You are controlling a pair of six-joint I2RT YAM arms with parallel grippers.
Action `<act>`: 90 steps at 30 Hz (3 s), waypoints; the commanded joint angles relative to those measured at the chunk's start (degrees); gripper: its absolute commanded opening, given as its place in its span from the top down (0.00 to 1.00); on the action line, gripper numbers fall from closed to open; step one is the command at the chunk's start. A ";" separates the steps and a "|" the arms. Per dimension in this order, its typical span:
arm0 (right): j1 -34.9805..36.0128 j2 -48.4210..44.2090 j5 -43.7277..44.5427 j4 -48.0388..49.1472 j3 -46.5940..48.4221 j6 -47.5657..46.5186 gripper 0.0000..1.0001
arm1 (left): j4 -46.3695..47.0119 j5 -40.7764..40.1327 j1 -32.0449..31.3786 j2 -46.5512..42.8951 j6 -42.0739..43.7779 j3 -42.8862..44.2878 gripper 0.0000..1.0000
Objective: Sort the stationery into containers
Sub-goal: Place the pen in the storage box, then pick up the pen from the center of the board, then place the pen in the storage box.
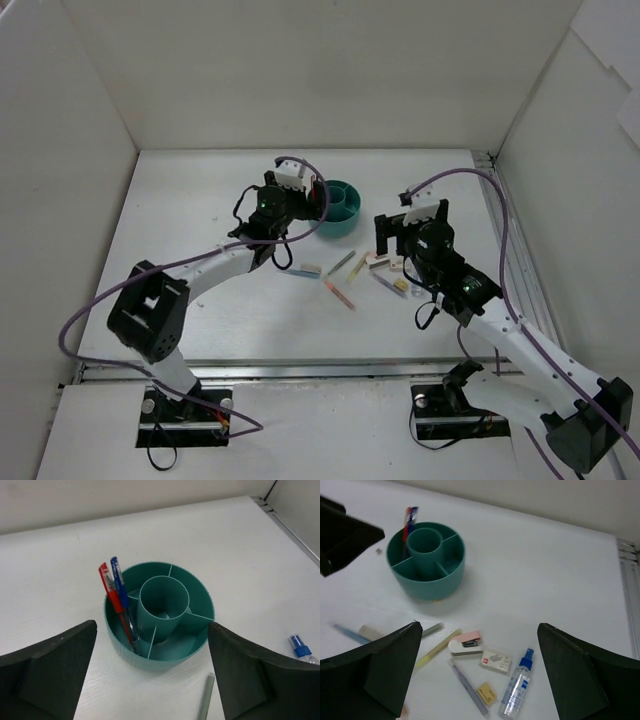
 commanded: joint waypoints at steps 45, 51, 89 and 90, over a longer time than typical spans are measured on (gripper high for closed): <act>11.08 29.57 -32.43 -2.48 14.86 -5.28 1.00 | -34.02 -16.11 -0.91 -65.96 -15.76 -37.99 0.00; 1.24 25.58 -42.08 31.61 5.18 -14.77 1.00 | -29.81 -14.53 -0.91 -63.14 -15.06 -38.24 0.00; -15.04 45.20 -76.65 34.61 23.39 -12.94 0.42 | -28.84 -4.54 -2.66 -44.17 -6.55 -27.62 0.00; -15.12 43.97 -76.48 34.61 22.86 -12.15 0.37 | -28.84 -2.94 -3.28 -40.58 -2.70 -26.30 0.00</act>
